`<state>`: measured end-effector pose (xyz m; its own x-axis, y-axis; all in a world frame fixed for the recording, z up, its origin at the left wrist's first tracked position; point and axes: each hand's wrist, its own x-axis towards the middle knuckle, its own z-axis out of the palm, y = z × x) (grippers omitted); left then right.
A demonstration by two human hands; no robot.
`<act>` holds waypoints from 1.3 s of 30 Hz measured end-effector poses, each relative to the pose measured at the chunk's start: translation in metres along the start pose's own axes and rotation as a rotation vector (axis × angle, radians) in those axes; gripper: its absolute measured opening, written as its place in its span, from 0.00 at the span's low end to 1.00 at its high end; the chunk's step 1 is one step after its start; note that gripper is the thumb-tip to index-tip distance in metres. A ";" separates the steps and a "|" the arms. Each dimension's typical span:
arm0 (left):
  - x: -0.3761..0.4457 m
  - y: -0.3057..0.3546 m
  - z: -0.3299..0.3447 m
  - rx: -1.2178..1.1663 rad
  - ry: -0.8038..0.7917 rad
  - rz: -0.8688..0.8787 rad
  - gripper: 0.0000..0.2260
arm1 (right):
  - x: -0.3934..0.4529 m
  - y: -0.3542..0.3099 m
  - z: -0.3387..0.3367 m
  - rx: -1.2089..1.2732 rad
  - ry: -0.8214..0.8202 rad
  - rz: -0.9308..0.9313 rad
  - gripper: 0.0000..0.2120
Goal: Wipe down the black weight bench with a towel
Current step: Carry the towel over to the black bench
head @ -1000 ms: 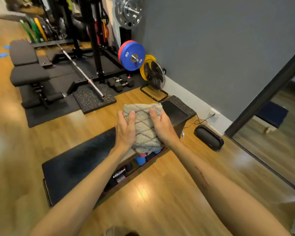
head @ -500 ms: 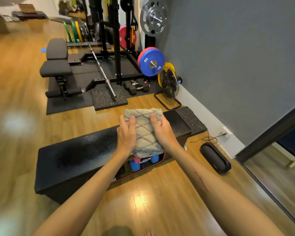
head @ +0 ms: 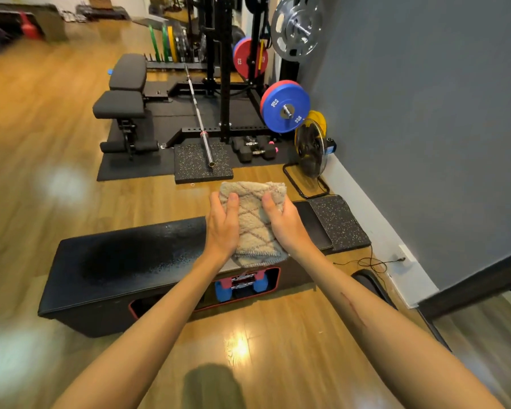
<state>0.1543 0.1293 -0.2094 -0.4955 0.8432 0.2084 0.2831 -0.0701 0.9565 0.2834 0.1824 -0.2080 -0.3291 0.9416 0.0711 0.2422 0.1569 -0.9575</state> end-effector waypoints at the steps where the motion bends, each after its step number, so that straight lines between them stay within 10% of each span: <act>1: 0.000 0.001 0.010 -0.002 0.022 0.002 0.11 | 0.004 0.003 -0.009 -0.005 -0.015 -0.006 0.26; 21: -0.005 0.040 0.200 0.092 0.283 -0.063 0.11 | 0.073 0.055 -0.192 0.301 -0.363 0.034 0.08; 26: 0.011 0.041 0.214 0.050 0.256 -0.069 0.13 | 0.095 0.059 -0.207 0.637 -0.548 0.342 0.27; 39: 0.042 0.028 0.237 0.297 0.282 -0.082 0.13 | 0.137 0.072 -0.210 0.789 -0.715 0.534 0.27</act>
<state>0.3358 0.2893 -0.2217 -0.7203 0.6575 0.2210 0.4375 0.1834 0.8803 0.4477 0.3853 -0.2085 -0.8521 0.4133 -0.3211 -0.0430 -0.6668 -0.7440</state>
